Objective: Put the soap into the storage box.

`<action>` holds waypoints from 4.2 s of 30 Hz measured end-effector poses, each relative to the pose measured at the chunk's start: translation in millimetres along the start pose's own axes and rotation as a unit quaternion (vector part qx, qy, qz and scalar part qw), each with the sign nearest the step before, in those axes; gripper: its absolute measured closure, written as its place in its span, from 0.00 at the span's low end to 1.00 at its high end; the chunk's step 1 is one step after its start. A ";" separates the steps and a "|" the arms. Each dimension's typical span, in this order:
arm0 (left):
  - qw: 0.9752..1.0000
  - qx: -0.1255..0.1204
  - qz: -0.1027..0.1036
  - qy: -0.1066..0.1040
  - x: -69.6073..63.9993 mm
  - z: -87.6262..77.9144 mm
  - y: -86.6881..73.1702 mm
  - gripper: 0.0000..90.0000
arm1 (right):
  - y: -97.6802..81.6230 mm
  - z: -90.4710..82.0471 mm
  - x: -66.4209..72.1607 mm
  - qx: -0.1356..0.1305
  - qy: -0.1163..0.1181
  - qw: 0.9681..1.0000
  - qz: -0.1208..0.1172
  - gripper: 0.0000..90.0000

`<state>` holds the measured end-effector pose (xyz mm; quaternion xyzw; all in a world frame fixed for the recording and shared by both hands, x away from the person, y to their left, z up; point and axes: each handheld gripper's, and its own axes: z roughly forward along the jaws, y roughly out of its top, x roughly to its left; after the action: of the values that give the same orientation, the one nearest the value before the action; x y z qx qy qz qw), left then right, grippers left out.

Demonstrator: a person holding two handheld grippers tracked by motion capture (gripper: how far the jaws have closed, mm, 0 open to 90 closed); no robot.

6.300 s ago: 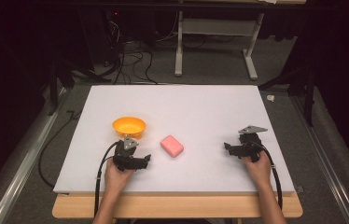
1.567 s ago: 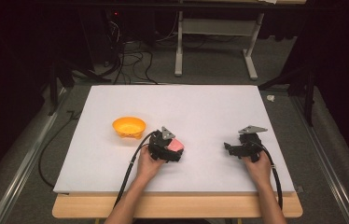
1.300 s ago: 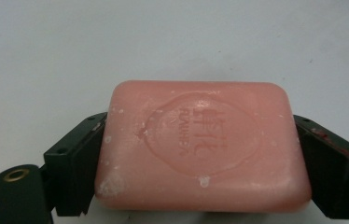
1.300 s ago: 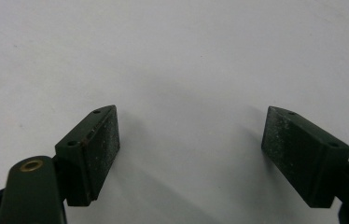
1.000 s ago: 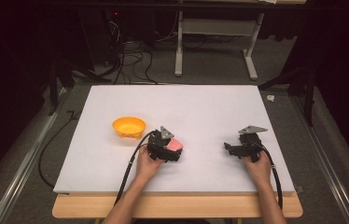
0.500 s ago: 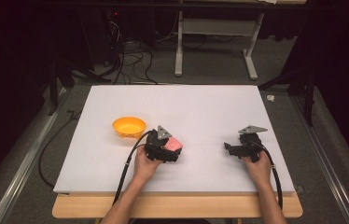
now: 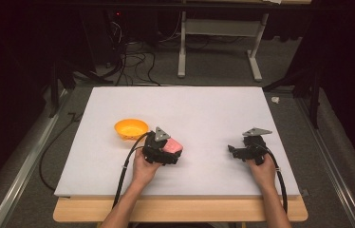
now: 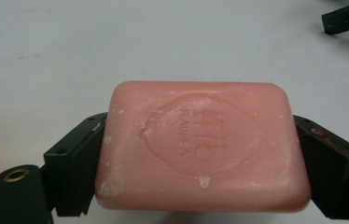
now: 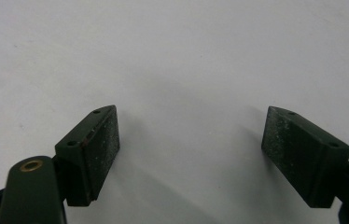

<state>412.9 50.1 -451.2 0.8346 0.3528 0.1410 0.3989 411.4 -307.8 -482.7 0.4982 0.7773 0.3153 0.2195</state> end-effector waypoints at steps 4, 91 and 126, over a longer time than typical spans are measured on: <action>1.000 -0.005 -0.001 0.001 0.5 -4.8 0.2 0.15 | 0.0 0.0 0.1 0.000 -0.001 1.000 0.000 0.22; 0.985 -0.070 -0.104 0.123 60.9 -98.1 -39.1 0.15 | 0.0 0.1 0.0 0.000 -0.001 1.000 -0.001 0.22; 0.982 -0.054 -0.110 0.146 84.7 -87.9 -1.5 0.15 | 0.1 0.1 0.1 0.000 0.000 1.000 0.001 0.22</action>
<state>427.0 159.9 -399.9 0.7382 0.4888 0.2358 0.4007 411.5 -307.7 -482.7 0.4988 0.7768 0.3154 0.2197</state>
